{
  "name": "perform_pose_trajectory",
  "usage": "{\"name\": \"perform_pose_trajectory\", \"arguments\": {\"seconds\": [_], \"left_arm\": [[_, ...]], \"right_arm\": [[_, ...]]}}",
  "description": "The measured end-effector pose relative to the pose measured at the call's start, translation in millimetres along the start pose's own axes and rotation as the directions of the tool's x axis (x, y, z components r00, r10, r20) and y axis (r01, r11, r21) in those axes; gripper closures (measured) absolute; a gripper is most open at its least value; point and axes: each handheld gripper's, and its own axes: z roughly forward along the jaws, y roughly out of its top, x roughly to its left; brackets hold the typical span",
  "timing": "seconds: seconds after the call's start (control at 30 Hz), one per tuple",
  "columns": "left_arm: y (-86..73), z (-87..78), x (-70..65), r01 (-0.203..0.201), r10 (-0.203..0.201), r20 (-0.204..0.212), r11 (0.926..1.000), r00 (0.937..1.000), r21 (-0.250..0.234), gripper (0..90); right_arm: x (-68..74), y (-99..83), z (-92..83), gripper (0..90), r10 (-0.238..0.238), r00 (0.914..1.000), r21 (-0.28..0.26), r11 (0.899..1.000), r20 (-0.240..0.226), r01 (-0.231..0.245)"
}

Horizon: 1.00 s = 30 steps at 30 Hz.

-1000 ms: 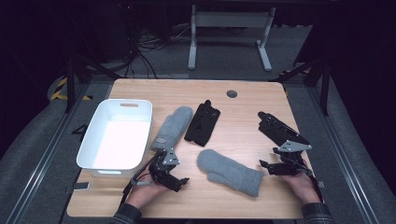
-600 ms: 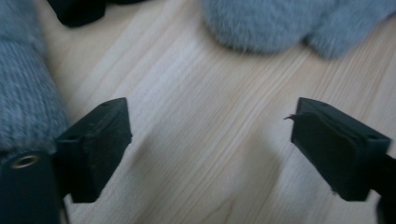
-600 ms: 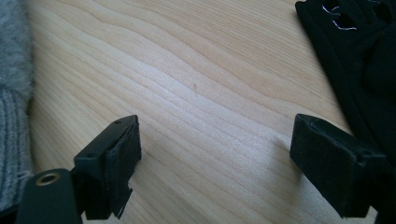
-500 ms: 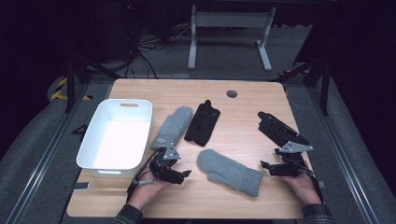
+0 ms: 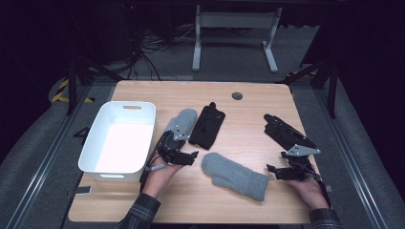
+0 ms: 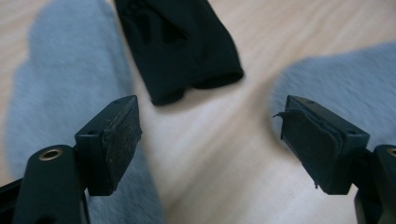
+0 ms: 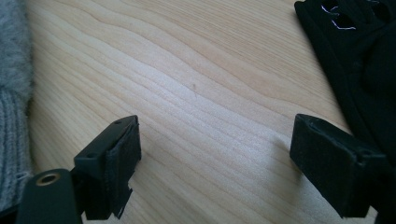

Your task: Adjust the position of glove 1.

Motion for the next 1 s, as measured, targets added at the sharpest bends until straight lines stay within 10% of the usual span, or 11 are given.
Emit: {"name": "perform_pose_trajectory", "arguments": {"seconds": [1.0], "left_arm": [[23.6,54.6,48.8,0.136,-0.108,-0.221,0.9840,0.9694,0.116,23.9]], "right_arm": [[-0.2,-0.1,0.0,17.0,0.003,1.0000,-0.002,1.000,-0.002,-0.003]]}}
